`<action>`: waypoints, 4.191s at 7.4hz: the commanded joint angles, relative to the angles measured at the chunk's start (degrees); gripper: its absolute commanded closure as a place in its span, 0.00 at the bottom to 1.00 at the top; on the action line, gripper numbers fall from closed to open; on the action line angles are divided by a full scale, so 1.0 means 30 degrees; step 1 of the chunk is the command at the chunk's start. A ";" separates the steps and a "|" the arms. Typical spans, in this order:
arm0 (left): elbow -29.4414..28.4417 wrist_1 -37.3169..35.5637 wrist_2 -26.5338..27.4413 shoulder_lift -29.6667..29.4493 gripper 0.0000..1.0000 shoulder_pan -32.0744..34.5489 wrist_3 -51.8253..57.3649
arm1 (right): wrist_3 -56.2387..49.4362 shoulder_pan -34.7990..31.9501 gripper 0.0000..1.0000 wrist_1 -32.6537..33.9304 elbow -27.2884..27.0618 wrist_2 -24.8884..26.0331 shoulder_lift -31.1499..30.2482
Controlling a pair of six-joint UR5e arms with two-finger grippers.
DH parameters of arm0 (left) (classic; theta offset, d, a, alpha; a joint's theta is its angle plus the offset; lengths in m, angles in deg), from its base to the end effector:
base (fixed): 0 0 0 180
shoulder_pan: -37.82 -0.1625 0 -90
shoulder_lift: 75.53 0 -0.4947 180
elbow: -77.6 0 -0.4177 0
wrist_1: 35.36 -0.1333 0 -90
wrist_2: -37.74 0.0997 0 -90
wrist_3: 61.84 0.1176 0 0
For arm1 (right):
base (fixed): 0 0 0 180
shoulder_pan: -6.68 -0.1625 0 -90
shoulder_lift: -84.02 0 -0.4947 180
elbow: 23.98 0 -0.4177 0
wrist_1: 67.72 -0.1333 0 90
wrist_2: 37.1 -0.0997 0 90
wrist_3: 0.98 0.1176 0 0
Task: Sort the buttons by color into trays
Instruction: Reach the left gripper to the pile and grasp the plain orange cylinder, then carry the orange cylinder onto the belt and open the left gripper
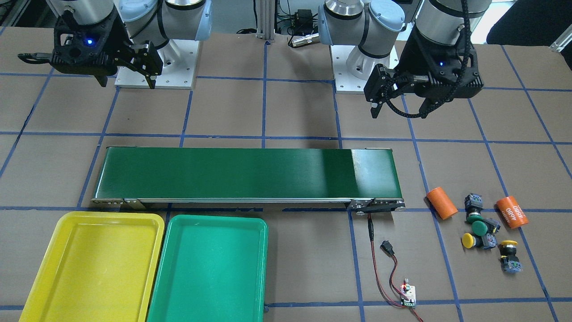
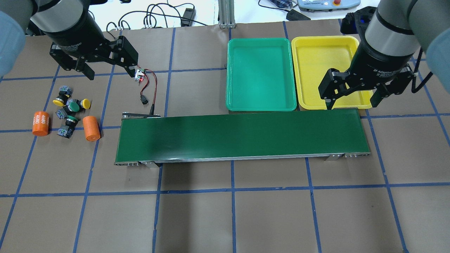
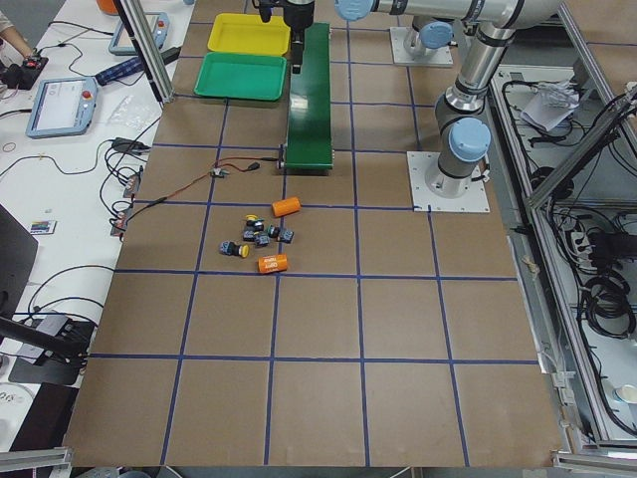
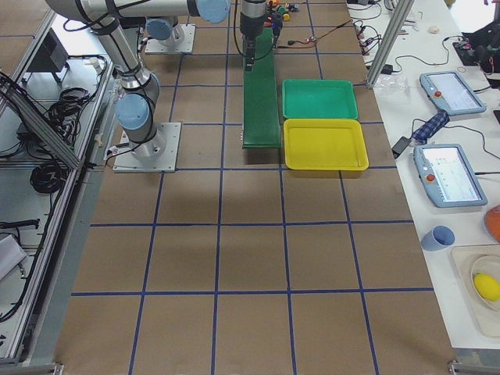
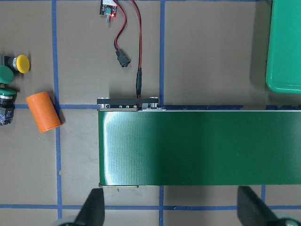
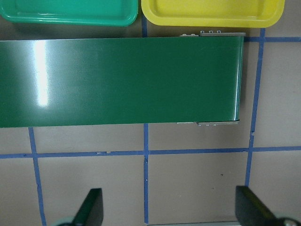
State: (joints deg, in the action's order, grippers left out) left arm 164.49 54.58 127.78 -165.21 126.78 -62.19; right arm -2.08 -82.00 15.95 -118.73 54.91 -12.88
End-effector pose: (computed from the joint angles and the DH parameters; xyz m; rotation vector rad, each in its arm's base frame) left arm -0.1237 -0.5232 0.5709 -0.0381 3.1388 -0.0956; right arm 0.1188 -0.4517 0.5448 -0.0040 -3.1060 -0.1145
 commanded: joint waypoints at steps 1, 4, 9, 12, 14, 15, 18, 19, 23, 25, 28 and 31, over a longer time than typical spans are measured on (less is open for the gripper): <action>-0.0077 0.0163 -0.0013 -0.0222 0.00 -0.0092 -0.0002 | -0.0015 0.0000 0.00 0.0001 0.0000 0.0004 0.0014; 0.0973 -0.0128 -0.0071 -0.2294 0.00 -0.4289 0.1715 | 0.0014 0.0000 0.00 0.0030 0.0000 0.0033 0.0101; 0.3199 -0.5632 -0.0014 -0.6401 0.00 -0.6977 0.2662 | 0.0043 0.0000 0.00 0.0030 0.0000 0.0034 0.0014; 0.5689 -1.1010 0.0191 -0.7428 0.00 -0.8323 0.3543 | 0.0043 0.0000 0.00 0.0030 0.0000 0.0034 0.0043; 0.6599 -1.1437 0.0104 -0.7781 0.00 -0.8354 0.3427 | 0.0043 0.0000 0.00 0.0059 0.0000 0.0034 0.0101; 0.6632 -1.1815 0.0133 -0.8160 0.00 -0.8354 0.3078 | 0.0043 0.0000 0.00 0.0059 0.0000 0.0034 0.0101; 0.7185 -1.2316 0.0104 -0.8428 0.44 -0.8354 0.2430 | 0.0043 0.0000 0.00 0.0030 0.0000 0.0004 0.0072; 0.7275 -1.2316 -0.0041 -0.8427 0.91 -0.8354 0.2459 | 0.0043 0.0000 0.00 0.0030 0.0000 0.0004 0.0072; 0.7216 -1.0215 -0.0072 -0.6094 1.00 -0.7684 -0.2500 | 0.0043 0.0000 0.00 0.0059 0.0000 0.0034 0.0101; 0.6781 -0.7408 -0.0452 -0.4188 1.00 -0.6630 -0.6132 | 0.0043 0.0000 0.00 0.0059 0.0000 0.0034 0.0101; 0.6690 -0.5438 -0.1649 -0.2778 1.00 -0.3269 -1.3686 | 0.0073 0.0000 0.00 0.0030 -0.0145 0.0033 0.0101; 0.6983 -0.5549 -0.2796 -0.3125 1.00 -0.1587 -1.8770 | 0.0218 0.0000 0.00 0.0117 -0.0791 0.0063 -0.0015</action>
State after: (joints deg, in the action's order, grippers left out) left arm 185.22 37.96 120.01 -174.48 120.68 -112.80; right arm -1.71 -82.00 16.16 -120.68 55.06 -12.78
